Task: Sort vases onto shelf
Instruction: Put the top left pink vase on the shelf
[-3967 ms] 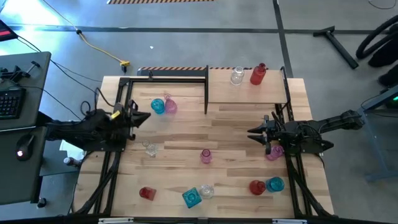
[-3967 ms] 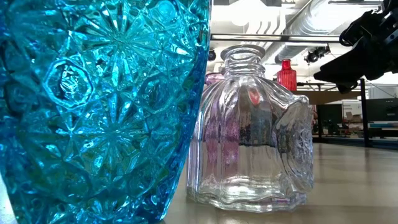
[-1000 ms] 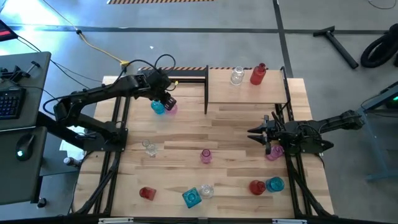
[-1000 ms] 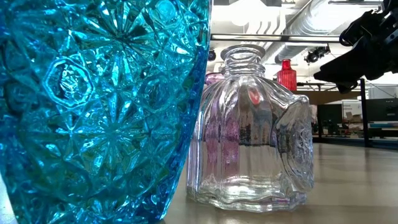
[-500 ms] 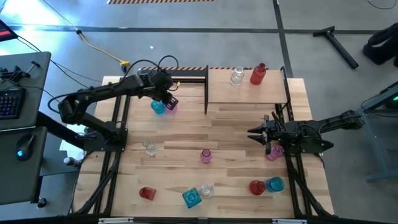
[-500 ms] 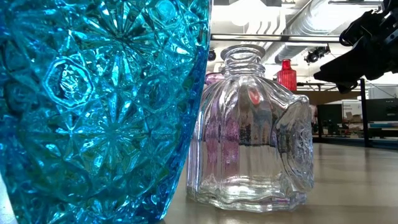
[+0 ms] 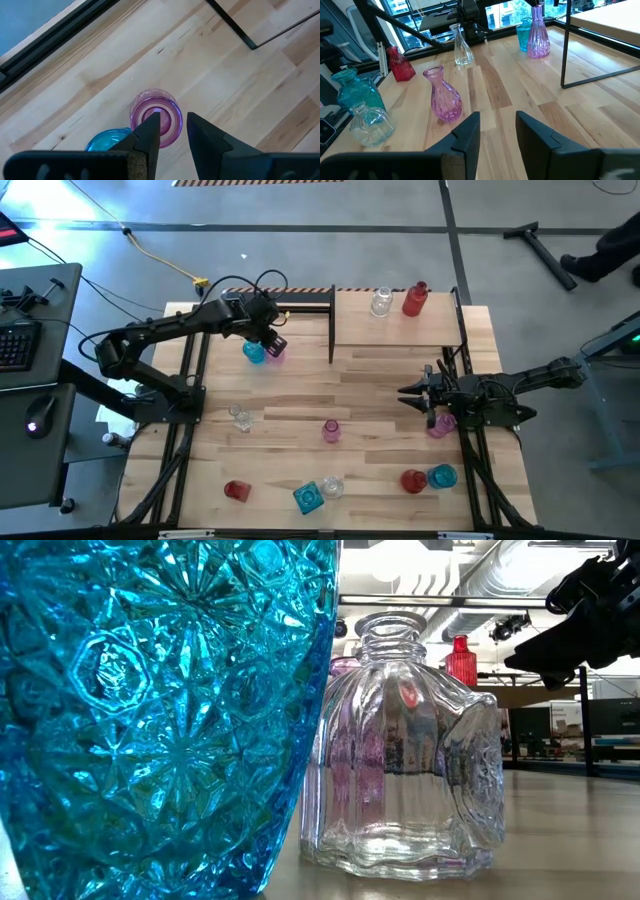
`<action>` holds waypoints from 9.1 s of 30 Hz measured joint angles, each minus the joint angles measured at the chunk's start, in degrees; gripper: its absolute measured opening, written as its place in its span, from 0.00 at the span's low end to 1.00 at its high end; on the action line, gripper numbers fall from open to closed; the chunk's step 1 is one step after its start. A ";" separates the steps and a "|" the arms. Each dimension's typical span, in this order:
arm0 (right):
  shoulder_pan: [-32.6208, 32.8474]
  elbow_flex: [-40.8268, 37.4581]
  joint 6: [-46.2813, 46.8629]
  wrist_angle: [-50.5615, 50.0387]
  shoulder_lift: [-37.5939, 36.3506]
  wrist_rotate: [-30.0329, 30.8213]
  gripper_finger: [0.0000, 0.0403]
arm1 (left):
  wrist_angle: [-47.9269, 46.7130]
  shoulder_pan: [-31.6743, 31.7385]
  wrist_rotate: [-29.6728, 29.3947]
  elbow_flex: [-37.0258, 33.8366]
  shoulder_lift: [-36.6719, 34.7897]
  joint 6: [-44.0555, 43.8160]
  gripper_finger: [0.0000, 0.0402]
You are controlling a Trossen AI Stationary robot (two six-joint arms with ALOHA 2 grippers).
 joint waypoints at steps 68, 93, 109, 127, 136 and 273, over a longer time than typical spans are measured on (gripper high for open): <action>0.00 0.00 0.00 0.00 0.00 -0.02 0.27 | 0.69 0.08 -1.89 -0.12 0.87 2.16 0.04; 0.00 0.00 0.00 0.00 -0.02 -0.02 0.27 | -1.95 -0.55 -1.11 2.66 0.63 3.07 0.03; 0.00 0.00 0.00 0.01 0.00 -0.02 0.27 | -4.23 -1.71 -2.62 5.66 0.63 4.35 0.03; 0.00 0.00 0.00 0.00 0.00 -0.02 0.27 | -9.36 -3.88 -6.14 13.93 0.61 6.64 0.02; 0.00 0.00 0.00 0.00 -0.02 -0.02 0.27 | -9.92 -4.85 -9.07 17.60 0.61 8.21 0.02; 0.00 0.00 0.00 -0.22 -0.02 -0.26 0.27 | 24.68 -6.81 -14.77 34.56 22.48 37.69 0.02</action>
